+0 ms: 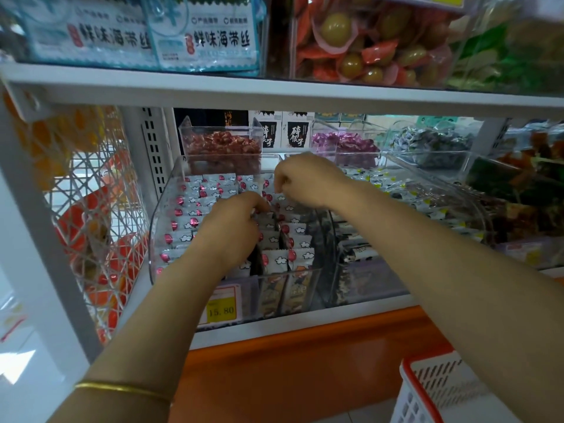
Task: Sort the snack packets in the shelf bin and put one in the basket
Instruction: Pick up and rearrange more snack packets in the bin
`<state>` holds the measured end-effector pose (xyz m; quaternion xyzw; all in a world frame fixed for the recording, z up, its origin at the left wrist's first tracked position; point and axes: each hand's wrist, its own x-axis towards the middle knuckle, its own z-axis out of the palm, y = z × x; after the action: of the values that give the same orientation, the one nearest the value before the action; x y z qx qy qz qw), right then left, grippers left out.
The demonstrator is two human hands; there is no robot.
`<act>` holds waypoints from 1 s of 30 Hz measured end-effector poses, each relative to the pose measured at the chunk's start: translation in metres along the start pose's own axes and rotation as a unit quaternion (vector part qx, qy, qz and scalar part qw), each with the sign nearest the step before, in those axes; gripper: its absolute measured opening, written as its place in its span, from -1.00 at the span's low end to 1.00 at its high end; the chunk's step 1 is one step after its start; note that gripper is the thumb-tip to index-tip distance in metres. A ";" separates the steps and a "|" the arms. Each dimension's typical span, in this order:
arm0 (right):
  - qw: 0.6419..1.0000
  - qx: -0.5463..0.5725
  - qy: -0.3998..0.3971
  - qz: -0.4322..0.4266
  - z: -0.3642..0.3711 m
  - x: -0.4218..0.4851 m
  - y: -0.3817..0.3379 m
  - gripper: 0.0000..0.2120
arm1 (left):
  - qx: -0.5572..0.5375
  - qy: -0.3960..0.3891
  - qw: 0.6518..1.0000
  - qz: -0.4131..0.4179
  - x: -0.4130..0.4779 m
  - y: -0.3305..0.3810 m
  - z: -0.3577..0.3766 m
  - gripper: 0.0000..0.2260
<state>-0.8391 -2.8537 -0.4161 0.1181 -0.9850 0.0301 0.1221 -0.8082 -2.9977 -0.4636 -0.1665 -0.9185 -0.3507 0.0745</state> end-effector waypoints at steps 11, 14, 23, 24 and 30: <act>0.990 -0.131 -0.032 -0.031 0.021 0.024 0.000 -0.78 | -0.019 0.018 1.000 0.007 0.002 -0.002 -0.005 -0.62; 0.998 -0.054 0.017 -0.024 0.011 0.016 0.003 -0.86 | -0.031 0.027 0.999 0.012 0.000 -0.002 -0.007 -0.65; 0.944 0.122 0.301 0.060 -0.004 -0.054 0.013 -0.93 | -0.088 0.119 0.988 0.039 -0.011 0.005 -0.014 -0.72; 0.933 0.161 0.314 0.070 -0.005 -0.062 0.012 -0.91 | -0.089 0.120 0.988 0.045 -0.013 0.007 -0.015 -0.73; 0.837 0.448 0.287 0.131 -0.006 -0.110 0.008 -0.81 | -0.162 0.042 0.985 0.033 -0.031 0.016 -0.019 -0.64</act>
<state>-0.7363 -2.8211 -0.4375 0.0153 -0.7909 0.5161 0.3284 -0.7736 -3.0074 -0.4473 -0.1915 -0.8398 -0.4987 0.0969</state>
